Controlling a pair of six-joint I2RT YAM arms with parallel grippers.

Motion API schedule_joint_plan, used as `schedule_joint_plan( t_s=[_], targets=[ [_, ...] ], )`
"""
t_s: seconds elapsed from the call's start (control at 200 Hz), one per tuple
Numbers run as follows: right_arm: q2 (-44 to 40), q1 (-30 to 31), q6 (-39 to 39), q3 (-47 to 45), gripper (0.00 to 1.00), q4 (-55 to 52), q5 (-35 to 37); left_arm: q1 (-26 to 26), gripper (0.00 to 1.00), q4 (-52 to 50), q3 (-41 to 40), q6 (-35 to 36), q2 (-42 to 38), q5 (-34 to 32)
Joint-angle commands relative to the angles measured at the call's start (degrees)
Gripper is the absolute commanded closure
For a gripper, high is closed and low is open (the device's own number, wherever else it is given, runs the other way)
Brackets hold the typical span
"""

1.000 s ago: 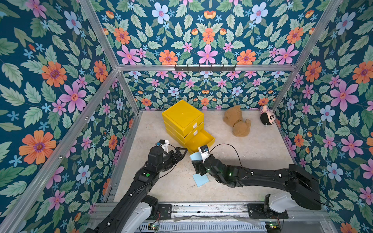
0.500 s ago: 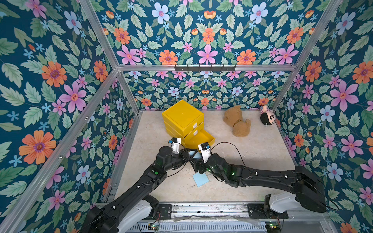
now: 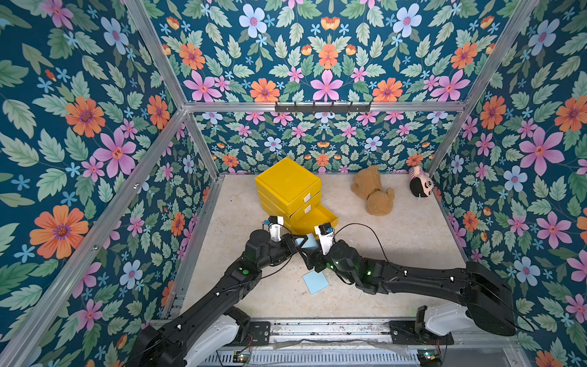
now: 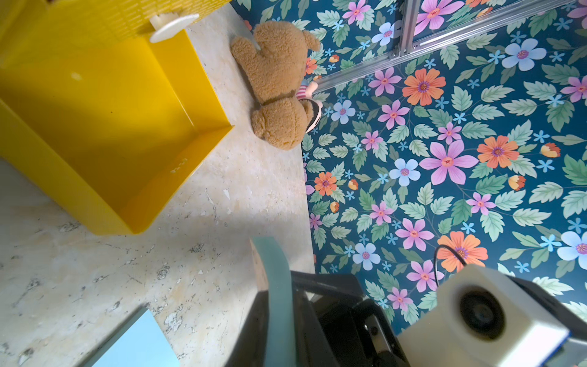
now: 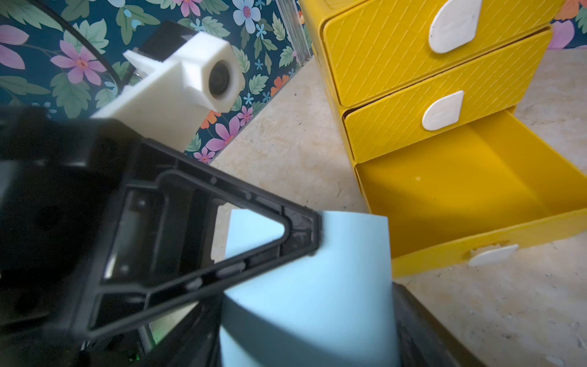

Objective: Please put the sticky notes in the drawer by color
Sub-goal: Pick up the sticky notes from the center of the board.

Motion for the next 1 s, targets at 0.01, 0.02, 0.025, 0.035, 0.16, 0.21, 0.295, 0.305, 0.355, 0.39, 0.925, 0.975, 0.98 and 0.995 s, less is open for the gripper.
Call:
schedule_joint_plan(
  t_s=[0.01, 0.02, 0.025, 0.035, 0.16, 0.21, 0.295, 0.305, 0.355, 0.39, 0.925, 0.975, 0.98, 0.995],
  targets=[
    [-1.83, -0.85, 1.19, -1.95, 0.10, 3.82, -3.31, 0.13, 0.92, 0.93, 1.17, 1.07, 0.45, 0.48],
    [-2.16, -1.06, 1.41, -2.34, 0.09, 4.26, -3.74, 0.14, 0.93, 0.94, 1.23, 1.21, 0.53, 0.53],
    [-2.29, -1.17, 1.46, -2.58, 0.08, 4.37, -4.12, 0.14, 0.94, 0.90, 1.29, 1.28, 0.54, 0.54],
    [-2.71, -1.37, 1.65, -3.05, 0.08, 5.05, -4.91, 0.21, 0.95, 0.83, 1.41, 1.44, 0.62, 0.59],
    [-9.66, -6.04, 6.92, -11.75, 0.03, 17.80, -17.05, 1.34, 1.00, 0.38, 2.95, 3.36, 1.55, 2.13],
    [-12.52, -8.43, 10.30, -15.63, 0.02, 23.98, -21.73, 1.93, 1.00, 0.69, 3.67, 4.70, 2.08, 3.54],
    [-15.76, -12.44, 16.03, -20.49, 0.01, 32.33, -28.32, 2.56, 1.00, 2.05, 5.04, 7.18, 3.52, 7.47],
    [-16.01, -12.95, 16.65, -20.91, 0.01, 33.07, -29.02, 2.59, 1.00, 2.32, 5.18, 7.51, 3.78, 8.01],
    [-17.18, -14.90, 19.82, -22.86, 0.01, 37.06, -31.84, 2.56, 1.00, 3.04, 6.66, 9.04, 5.14, 11.10],
    [-17.80, -16.22, 21.73, -23.92, 0.01, 40.04, -33.90, 2.61, 1.00, 4.27, 7.62, 9.32, 6.11, 13.30],
    [-7.98, -20.90, 41.59, -26.52, 0.24, 71.43, -46.16, -0.94, 1.00, 23.36, 12.49, 1.44, 11.05, 23.06],
    [-6.45, -20.93, 43.00, -26.25, 0.32, 73.76, -46.42, -1.08, 1.00, 23.33, 12.40, 1.51, 11.04, 22.89],
    [-6.32, -20.95, 43.13, -26.23, 0.32, 73.97, -46.42, -1.09, 1.00, 23.30, 12.37, 1.52, 11.03, 22.88],
    [-5.94, -20.97, 43.50, -26.13, 0.33, 74.29, -46.38, -1.09, 1.00, 23.28, 12.27, 1.52, 11.06, 22.83]
  ],
)
